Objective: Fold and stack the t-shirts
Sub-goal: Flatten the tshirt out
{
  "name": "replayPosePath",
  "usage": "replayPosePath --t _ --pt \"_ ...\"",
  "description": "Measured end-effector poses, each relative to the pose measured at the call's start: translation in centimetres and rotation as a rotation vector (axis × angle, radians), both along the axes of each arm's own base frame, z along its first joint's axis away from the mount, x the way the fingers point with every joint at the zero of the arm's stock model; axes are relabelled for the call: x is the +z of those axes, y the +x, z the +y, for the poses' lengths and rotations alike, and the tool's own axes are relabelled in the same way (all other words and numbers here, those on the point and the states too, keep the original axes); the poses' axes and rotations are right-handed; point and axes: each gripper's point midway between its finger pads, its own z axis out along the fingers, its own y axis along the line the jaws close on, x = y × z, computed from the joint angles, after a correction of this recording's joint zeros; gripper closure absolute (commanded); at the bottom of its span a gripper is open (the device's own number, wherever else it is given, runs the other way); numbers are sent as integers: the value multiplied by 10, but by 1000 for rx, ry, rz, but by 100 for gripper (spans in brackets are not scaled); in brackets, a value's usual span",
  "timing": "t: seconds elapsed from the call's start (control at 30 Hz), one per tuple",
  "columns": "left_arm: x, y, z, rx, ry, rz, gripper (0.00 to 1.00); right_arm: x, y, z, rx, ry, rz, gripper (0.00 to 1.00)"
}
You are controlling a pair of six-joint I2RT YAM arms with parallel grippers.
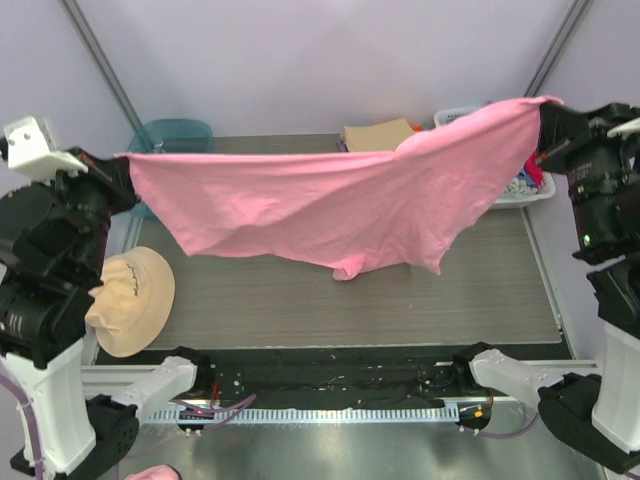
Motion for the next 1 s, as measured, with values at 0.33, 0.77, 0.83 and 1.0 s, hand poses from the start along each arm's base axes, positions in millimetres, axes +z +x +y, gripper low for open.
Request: replayPosePath --t 0.33,0.77,0.83,1.0 --pt "-19 -70 -21 -212 -119 8 100 10 -77 13 245 -1 -47 99" --pt "-127 33 -46 -173 -29 272 100 -107 43 50 166 -40 273 99" --pt "-151 67 -52 -159 14 336 100 -143 85 61 137 -67 364 99" --pt "-210 158 -58 -128 90 480 100 -224 190 58 65 -81 541 99"
